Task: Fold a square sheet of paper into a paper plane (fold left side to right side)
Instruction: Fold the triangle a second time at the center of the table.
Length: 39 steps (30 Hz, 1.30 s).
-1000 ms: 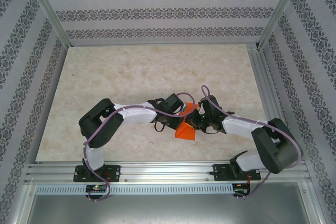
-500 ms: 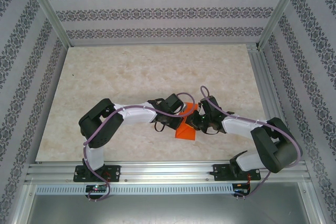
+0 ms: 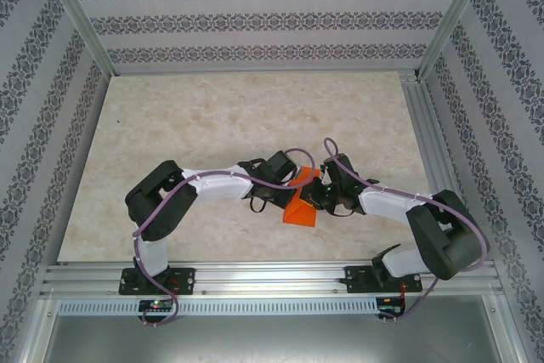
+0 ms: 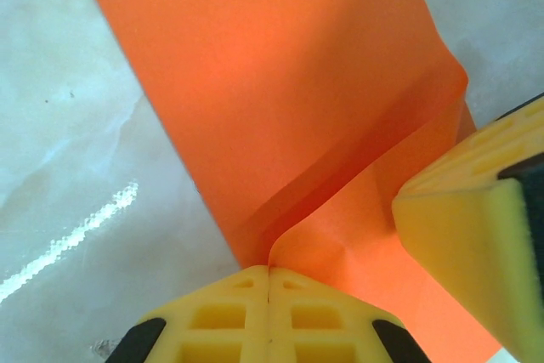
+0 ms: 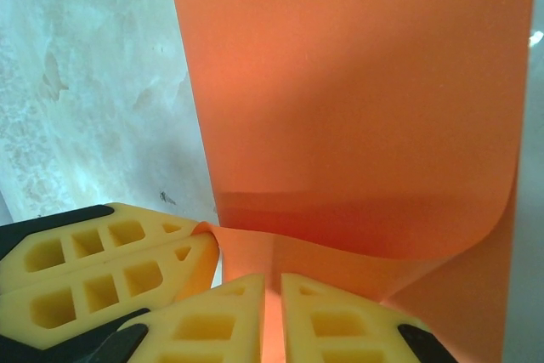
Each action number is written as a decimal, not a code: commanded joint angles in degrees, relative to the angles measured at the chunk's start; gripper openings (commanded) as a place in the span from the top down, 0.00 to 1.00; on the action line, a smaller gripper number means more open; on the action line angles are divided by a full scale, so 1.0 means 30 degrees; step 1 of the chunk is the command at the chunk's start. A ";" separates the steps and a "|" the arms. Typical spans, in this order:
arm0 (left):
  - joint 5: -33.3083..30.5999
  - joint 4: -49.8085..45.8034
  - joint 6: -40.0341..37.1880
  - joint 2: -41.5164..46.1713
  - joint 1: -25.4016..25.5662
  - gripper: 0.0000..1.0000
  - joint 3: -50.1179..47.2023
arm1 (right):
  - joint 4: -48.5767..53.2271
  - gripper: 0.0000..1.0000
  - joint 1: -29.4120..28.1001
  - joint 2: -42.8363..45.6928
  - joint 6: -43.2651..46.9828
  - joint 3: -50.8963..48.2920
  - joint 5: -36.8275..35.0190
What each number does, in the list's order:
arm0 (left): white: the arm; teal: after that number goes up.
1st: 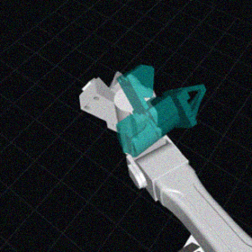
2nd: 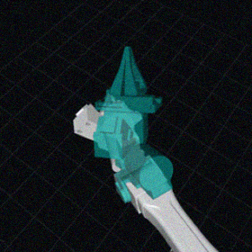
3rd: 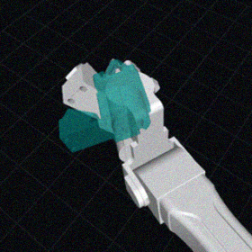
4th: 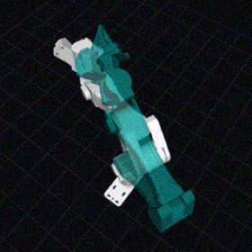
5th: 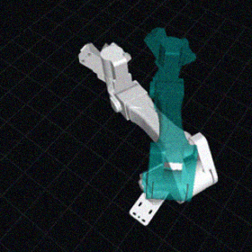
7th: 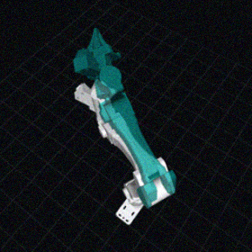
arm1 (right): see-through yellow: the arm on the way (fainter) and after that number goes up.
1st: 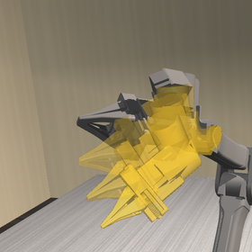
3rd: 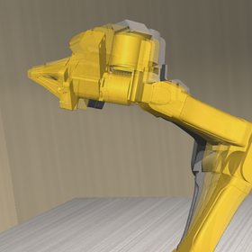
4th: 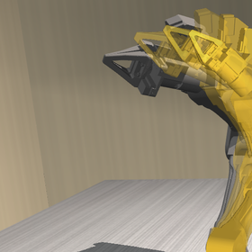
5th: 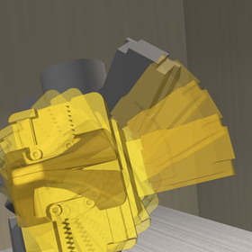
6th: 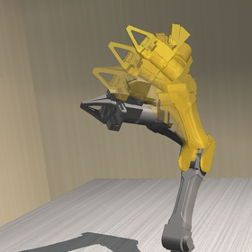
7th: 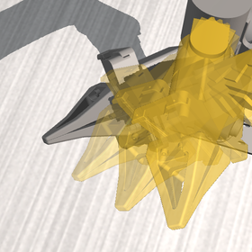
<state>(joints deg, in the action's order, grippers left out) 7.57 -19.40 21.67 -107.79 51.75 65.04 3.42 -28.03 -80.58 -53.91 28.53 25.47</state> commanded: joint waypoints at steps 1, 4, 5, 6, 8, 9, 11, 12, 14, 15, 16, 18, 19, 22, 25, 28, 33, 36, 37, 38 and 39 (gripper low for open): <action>-0.0437 -0.0129 0.0141 0.0552 -0.0257 0.97 0.0029 | 0.0213 0.86 -0.0207 -0.0376 0.0451 0.0507 -0.0361; -0.0360 -0.0096 0.0130 0.0360 -0.0257 0.97 0.0038 | 0.0203 0.86 -0.0207 -0.0573 0.0485 0.0537 -0.0341; -0.0342 -0.0096 0.0138 0.0291 -0.0257 0.97 0.0059 | 0.0194 0.86 -0.0207 -0.0600 0.0480 0.0537 -0.0356; -0.0355 -0.0071 0.0130 0.0255 -0.0257 0.97 0.0067 | 0.0205 0.86 -0.0206 -0.0622 0.0482 0.0537 -0.0358; -0.0341 -0.0049 0.0132 0.0164 -0.0257 0.97 0.0076 | 0.0237 0.86 -0.0207 -0.0647 0.0510 0.0552 -0.0401; -0.0328 -0.0039 0.0134 0.0134 -0.0257 0.97 0.0093 | 0.0295 0.86 -0.0207 -0.0637 0.0548 0.0566 -0.0431; -0.0293 -0.0049 0.0137 0.0014 -0.0257 0.97 0.0145 | 0.0384 0.86 -0.0207 -0.0619 0.0582 0.0567 -0.0491; -0.0242 -0.0038 0.0148 -0.0073 -0.0257 0.97 0.0148 | 0.0444 0.86 -0.0207 -0.0629 0.0612 0.0568 -0.0522; -0.0233 -0.0031 0.0137 -0.0162 -0.0256 0.97 0.0174 | 0.0616 0.86 -0.0207 -0.0676 0.0649 0.0592 -0.0590; -0.0262 -0.0038 0.0175 -0.0190 -0.0257 0.97 0.0137 | 0.0691 0.86 -0.0207 -0.0693 0.0676 0.0592 -0.0611; -0.0296 -0.0038 0.0167 -0.0189 -0.0257 0.97 0.0133 | 0.0734 0.86 -0.0207 -0.0738 0.0686 0.0596 -0.0638; -0.0323 -0.0038 0.0159 -0.0196 -0.0257 0.97 0.0143 | 0.0843 0.86 -0.0207 -0.0790 0.0762 0.0567 -0.0731; -0.0299 -0.0009 0.0159 -0.0218 -0.0257 0.97 0.0133 | 0.0864 0.86 -0.0207 -0.0812 0.0771 0.0567 -0.0734; -0.0236 0.0006 0.0184 -0.0310 -0.0257 0.97 0.0199 | 0.0868 0.86 -0.0207 -0.0899 0.0830 0.0567 -0.0783; -0.0279 0.0021 0.0188 -0.0396 -0.0256 0.97 0.0217 | 0.0844 0.86 -0.0207 -0.0973 0.0863 0.0552 -0.0831; -0.0338 -0.0001 0.0189 -0.0454 -0.0255 0.97 0.0223 | 0.0837 0.86 -0.0207 -0.1053 0.0916 0.0509 -0.0874; -0.0464 -0.0038 0.0220 -0.0465 -0.0257 0.97 0.0213 | 0.0831 0.86 -0.0207 -0.1211 0.0919 0.0433 -0.0986; -0.0531 -0.0067 0.0204 -0.0516 -0.0242 0.97 0.0281 | 0.0902 0.86 -0.0207 -0.1393 0.0927 0.0420 -0.1021; -0.0533 -0.0067 0.0218 -0.0516 -0.0256 0.97 0.0269 | 0.0911 0.86 -0.0207 -0.1441 0.0927 0.0422 -0.1021; -0.0561 -0.0096 0.0218 -0.0516 -0.0257 0.97 0.0300 | 0.0934 0.86 -0.0207 -0.1511 0.0894 0.0392 -0.1021; -0.0605 -0.0144 0.0234 -0.0515 -0.0257 0.97 0.0313 | 0.0979 0.86 -0.0207 -0.1529 0.0898 0.0399 -0.1048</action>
<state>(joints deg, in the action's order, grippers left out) 7.38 -19.40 21.67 -108.33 51.75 65.06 4.67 -28.05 -83.96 -52.38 29.26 24.49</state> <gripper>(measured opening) 0.069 0.139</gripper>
